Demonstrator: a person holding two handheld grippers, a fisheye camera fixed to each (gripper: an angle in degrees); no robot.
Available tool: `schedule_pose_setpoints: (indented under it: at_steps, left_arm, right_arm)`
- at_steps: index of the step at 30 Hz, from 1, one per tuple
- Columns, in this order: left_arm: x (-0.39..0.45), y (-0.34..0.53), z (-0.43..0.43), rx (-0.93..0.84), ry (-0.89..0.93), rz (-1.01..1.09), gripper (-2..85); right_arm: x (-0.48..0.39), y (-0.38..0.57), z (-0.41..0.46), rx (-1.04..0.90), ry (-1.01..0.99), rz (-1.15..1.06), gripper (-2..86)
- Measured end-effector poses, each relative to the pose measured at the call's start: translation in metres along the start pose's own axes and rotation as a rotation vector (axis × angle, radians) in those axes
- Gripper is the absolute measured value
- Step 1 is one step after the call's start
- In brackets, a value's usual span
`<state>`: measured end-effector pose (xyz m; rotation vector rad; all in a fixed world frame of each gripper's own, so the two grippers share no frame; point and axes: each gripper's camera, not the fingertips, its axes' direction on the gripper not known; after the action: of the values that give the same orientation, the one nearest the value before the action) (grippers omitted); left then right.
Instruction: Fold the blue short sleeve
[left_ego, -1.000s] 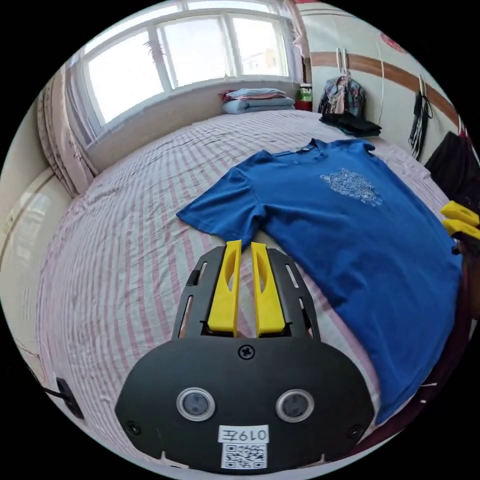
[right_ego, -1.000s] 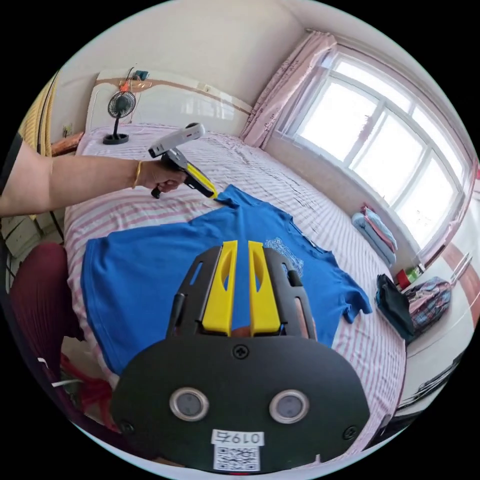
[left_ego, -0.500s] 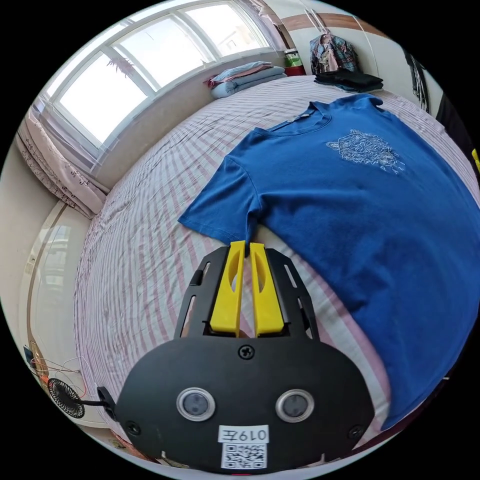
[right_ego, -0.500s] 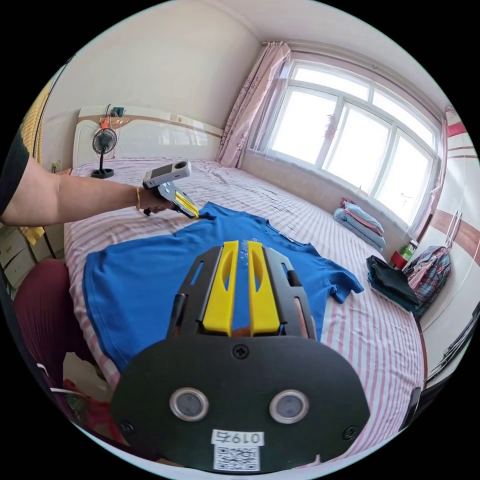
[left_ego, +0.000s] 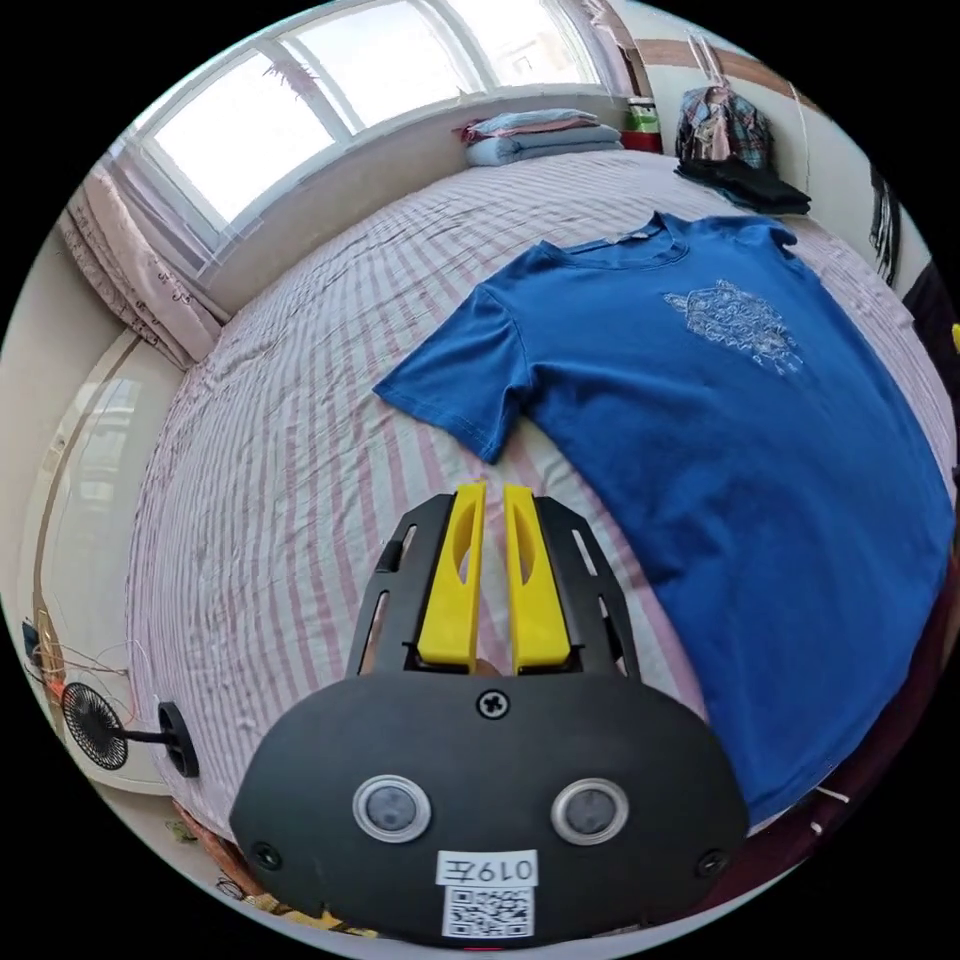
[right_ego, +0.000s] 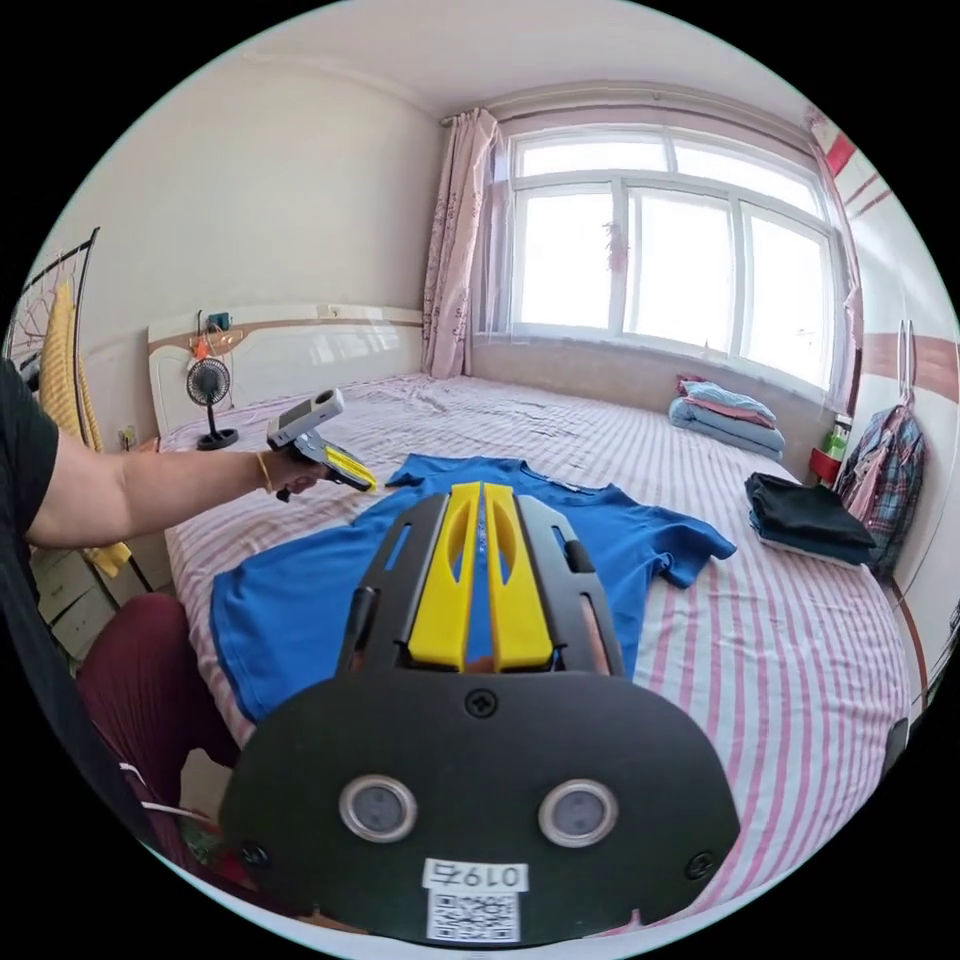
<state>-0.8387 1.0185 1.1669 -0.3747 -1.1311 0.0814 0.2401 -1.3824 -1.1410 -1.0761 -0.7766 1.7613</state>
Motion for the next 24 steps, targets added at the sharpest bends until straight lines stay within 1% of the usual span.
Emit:
schedule_pose_setpoints:
  at_steps: [1, 2, 3, 5, 6, 8, 9, 11, 12, 14, 15, 16, 17, 18, 20, 23, 24]
  left_arm:
    - [0.003, 0.005, -0.015, 0.042, 0.045, -0.052, 0.8]
    - [0.009, 0.011, -0.036, 0.12, 0.124, -0.113, 0.8]
    - [0.015, 0.013, -0.046, 0.173, 0.18, -0.135, 0.8]
    - [0.056, 0.016, -0.083, 0.386, 0.419, -0.159, 0.9]
    - [0.072, 0.013, -0.091, 0.424, 0.456, -0.155, 0.9]
    - [0.143, -0.005, -0.114, 0.544, 0.561, -0.122, 1.1]
    - [0.161, -0.012, -0.117, 0.566, 0.585, -0.119, 1.1]
    - [0.229, -0.043, -0.126, 0.623, 0.647, -0.115, 1.3]
    - [0.244, -0.052, -0.127, 0.635, 0.655, -0.113, 1.4]
    - [0.301, -0.091, -0.13, 0.644, 0.63, -0.106, 1.9]
    - [0.314, -0.101, -0.131, 0.639, 0.605, -0.101, 2.1]
    - [0.343, -0.122, -0.133, 0.61, 0.533, -0.042, 2.7]
    - [0.37, -0.146, -0.132, 0.535, 0.453, 0.039, 3.7]
    - [0.382, -0.157, -0.13, 0.497, 0.419, 0.078, 4.3]
    - [0.421, -0.191, -0.121, 0.406, 0.295, 0.253, 6.3]
    - [0.454, -0.213, -0.117, 0.378, 0.158, 0.4, 6.9]
    - [0.46, -0.215, -0.118, 0.382, 0.137, 0.424, 6.9]
  right_arm:
    - [0.017, 0.0, -0.009, 0.006, -0.014, 0.016, -0.6]
    - [0.025, 0.0, -0.013, 0.006, -0.019, 0.023, -0.7]
    - [0.042, 0.001, -0.023, 0.019, -0.022, 0.05, -0.8]
    - [0.066, 0.002, -0.04, 0.071, -0.034, 0.099, -0.9]
    - [0.082, 0.003, -0.051, 0.103, -0.043, 0.127, -0.9]
    - [0.104, 0.003, -0.067, 0.132, -0.041, 0.163, -0.9]
    - [0.118, 0.004, -0.077, 0.139, -0.027, 0.191, -0.9]
    - [0.145, 0.007, -0.091, 0.137, 0.027, 0.259, -0.8]
    - [0.166, 0.012, -0.1, 0.137, 0.061, 0.32, -0.8]
    - [0.205, 0.023, -0.115, 0.137, 0.08, 0.446, -0.7]
    - [0.234, 0.033, -0.125, 0.142, 0.066, 0.533, -0.7]
    - [0.257, 0.041, -0.135, 0.147, 0.04, 0.574, -0.7]
    - [0.268, 0.045, -0.139, 0.151, 0.032, 0.588, -0.7]
    - [0.285, 0.05, -0.147, 0.159, 0.028, 0.608, -0.7]
    - [0.304, 0.053, -0.157, 0.18, 0.039, 0.611, -0.7]
    - [0.329, 0.051, -0.161, 0.151, 0.104, 0.593, -0.7]
    - [0.344, 0.049, -0.155, 0.121, 0.127, 0.606, -0.6]
